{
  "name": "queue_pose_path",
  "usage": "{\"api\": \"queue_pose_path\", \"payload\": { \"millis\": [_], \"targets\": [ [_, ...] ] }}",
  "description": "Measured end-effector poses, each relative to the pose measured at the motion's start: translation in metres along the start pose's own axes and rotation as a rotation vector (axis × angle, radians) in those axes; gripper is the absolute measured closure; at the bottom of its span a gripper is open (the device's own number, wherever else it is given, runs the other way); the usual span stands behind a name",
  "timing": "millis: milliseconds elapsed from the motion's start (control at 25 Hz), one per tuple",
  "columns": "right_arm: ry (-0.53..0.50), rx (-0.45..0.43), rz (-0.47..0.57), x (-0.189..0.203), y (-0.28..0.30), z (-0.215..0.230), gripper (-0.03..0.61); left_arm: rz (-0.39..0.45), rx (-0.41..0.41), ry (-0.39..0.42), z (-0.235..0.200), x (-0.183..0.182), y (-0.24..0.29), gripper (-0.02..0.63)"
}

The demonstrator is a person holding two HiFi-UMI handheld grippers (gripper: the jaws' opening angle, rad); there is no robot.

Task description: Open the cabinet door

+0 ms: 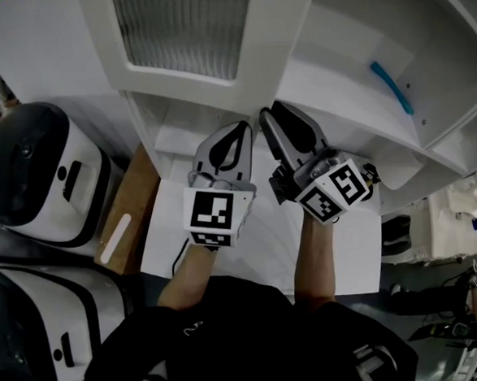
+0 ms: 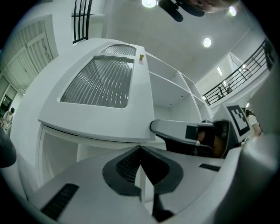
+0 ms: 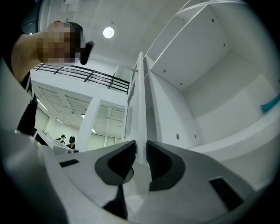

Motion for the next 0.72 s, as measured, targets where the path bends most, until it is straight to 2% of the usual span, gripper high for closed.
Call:
{"api": "queue_pose_path", "payload": {
  "millis": [360, 720],
  "targets": [
    [0.005, -0.037, -0.007, -0.004, -0.013, -0.04, 0.494, 0.02, -0.038, -0.011, 0.007, -0.005, -0.041, 0.603],
    [0.02, -0.064, -0.002, -0.007, -0.022, -0.075, 0.502, 0.024, -0.172, -0.041, -0.006, 0.001, -0.088, 0.603]
  ]
}}
Point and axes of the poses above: the fingertips, and each gripper's own axes: y forward along the fingers, z to its right, x out of its underside, the point moved 1 cm from there along -y, backward along the fingers, and after that the axes turned 4 degrees about -z, right-handed, at the moved point
